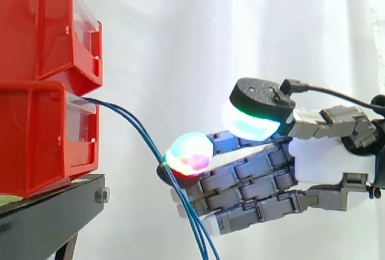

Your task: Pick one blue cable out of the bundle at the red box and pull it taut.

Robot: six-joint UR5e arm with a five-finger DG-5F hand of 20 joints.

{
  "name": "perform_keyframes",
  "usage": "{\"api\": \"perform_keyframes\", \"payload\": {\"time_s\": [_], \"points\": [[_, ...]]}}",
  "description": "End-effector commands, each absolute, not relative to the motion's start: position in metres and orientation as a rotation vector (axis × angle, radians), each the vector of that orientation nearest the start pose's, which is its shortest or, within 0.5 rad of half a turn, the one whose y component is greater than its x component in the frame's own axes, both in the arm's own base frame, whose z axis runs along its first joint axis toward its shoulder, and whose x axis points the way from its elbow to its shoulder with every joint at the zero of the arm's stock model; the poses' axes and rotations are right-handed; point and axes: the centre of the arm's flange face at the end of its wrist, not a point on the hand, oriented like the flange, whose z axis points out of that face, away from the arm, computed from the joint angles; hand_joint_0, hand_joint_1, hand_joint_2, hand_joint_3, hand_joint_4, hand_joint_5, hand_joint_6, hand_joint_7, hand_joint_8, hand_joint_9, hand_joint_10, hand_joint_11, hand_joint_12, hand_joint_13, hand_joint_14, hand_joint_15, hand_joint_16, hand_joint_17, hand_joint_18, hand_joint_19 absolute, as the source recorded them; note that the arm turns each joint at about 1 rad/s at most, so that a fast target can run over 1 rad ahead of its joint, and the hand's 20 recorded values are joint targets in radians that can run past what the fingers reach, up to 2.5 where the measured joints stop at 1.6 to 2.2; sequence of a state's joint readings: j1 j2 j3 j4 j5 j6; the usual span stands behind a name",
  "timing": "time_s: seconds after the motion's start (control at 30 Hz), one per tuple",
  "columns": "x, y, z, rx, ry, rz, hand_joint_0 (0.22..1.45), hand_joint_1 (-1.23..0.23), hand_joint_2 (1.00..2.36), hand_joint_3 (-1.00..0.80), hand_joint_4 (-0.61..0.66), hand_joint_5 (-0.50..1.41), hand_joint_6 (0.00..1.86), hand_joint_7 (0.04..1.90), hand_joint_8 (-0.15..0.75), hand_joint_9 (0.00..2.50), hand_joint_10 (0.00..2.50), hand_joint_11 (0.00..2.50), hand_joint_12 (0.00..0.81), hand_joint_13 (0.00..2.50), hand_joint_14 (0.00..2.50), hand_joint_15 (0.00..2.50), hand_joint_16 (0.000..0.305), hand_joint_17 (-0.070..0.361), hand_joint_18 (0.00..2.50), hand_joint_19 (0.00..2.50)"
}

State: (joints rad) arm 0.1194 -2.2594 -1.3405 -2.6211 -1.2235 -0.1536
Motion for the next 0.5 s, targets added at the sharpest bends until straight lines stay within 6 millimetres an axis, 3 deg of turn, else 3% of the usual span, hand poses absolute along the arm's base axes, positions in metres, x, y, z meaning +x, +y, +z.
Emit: {"api": "perform_keyframes", "payload": {"time_s": [0.0, 0.23, 0.47], "points": [[0.739, -0.079, 0.214, 1.187, 1.072, 0.954, 0.57, -0.78, 1.00, -0.43, 0.36, -0.15, 0.50, 0.96, 0.304, 0.31, 0.00, 0.00, 0.382, 0.13, 0.00, 0.03, 0.057, 0.128, 0.25, 0.18], [0.767, -0.073, 0.188, 1.207, 1.070, 1.007, 0.57, -0.76, 1.00, -0.43, 0.37, -0.15, 0.50, 0.96, 0.306, 0.31, 0.00, 0.00, 0.383, 0.13, 0.00, 0.03, 0.057, 0.128, 0.25, 0.18], [0.769, -0.070, 0.189, 1.196, 1.075, 1.015, 0.56, -0.76, 1.01, -0.43, 0.38, -0.14, 0.50, 0.99, 0.311, 0.33, 0.00, 0.00, 0.383, 0.14, 0.00, 0.03, 0.057, 0.128, 0.26, 0.18]]}}
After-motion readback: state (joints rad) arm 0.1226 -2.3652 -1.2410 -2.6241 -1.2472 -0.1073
